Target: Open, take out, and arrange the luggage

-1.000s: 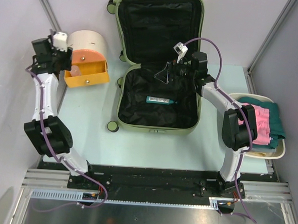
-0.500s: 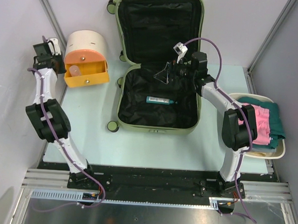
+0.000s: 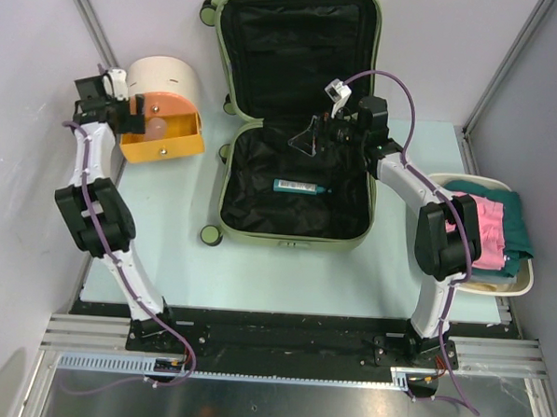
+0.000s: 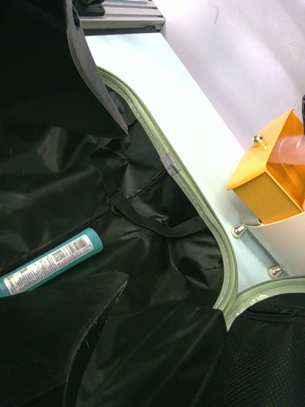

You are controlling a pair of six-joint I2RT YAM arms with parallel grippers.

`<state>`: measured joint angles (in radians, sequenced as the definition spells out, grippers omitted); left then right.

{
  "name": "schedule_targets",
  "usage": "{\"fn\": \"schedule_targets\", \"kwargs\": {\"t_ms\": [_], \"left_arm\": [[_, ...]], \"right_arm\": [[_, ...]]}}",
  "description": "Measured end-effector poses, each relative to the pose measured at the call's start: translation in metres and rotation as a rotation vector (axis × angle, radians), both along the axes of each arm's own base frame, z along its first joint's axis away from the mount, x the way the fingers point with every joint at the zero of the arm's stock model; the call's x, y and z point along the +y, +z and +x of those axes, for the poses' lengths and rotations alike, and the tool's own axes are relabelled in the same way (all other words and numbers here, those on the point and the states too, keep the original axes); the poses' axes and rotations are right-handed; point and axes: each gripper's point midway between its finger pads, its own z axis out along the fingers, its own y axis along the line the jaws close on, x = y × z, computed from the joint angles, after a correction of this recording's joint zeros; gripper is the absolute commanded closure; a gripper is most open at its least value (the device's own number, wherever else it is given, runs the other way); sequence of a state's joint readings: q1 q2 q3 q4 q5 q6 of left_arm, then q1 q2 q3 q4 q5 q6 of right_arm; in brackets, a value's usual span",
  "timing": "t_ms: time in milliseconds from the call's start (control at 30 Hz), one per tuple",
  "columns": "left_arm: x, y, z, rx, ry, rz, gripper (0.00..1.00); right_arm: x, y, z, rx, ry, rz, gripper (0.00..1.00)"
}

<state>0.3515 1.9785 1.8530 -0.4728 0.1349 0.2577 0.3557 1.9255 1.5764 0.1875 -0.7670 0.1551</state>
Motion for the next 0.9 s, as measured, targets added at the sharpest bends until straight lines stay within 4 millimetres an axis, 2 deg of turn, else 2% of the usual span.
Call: {"fn": "schedule_targets", "kwargs": {"t_ms": [100,200,300,500,600,633,800,833,900], "left_arm": [[-0.024,0.000,0.007,-0.003,-0.063,-0.009,0.00],[-0.040,0.000,0.011,-0.004,-0.102,-0.011,0.00],[-0.044,-0.003,0.011,0.000,-0.116,-0.021,0.02],[-0.047,0.002,0.004,-0.009,-0.141,-0.032,0.13],[-0.056,0.010,-0.006,-0.019,-0.176,-0.039,0.25],[-0.060,0.015,-0.010,-0.028,-0.185,-0.044,0.33],[-0.081,0.037,-0.039,-0.076,-0.193,-0.118,0.46],[-0.085,0.038,-0.044,-0.080,-0.191,-0.136,0.54],[-0.095,0.038,-0.058,-0.080,-0.180,-0.190,0.61]], "right_arm": [[-0.001,-0.001,0.000,0.004,-0.001,-0.001,0.10],[-0.001,-0.001,0.001,0.004,-0.003,-0.002,0.10],[-0.003,-0.001,0.001,0.005,-0.006,-0.002,0.10],[-0.006,-0.005,0.002,0.014,-0.011,-0.005,0.09],[-0.007,-0.005,0.003,0.013,-0.012,-0.006,0.10],[-0.007,-0.005,0.003,0.012,-0.013,-0.006,0.10],[-0.009,-0.008,0.001,0.014,-0.014,-0.012,0.10],[-0.009,-0.009,0.001,0.015,-0.014,-0.013,0.10],[-0.009,-0.009,0.001,0.016,-0.014,-0.015,0.09]]}}
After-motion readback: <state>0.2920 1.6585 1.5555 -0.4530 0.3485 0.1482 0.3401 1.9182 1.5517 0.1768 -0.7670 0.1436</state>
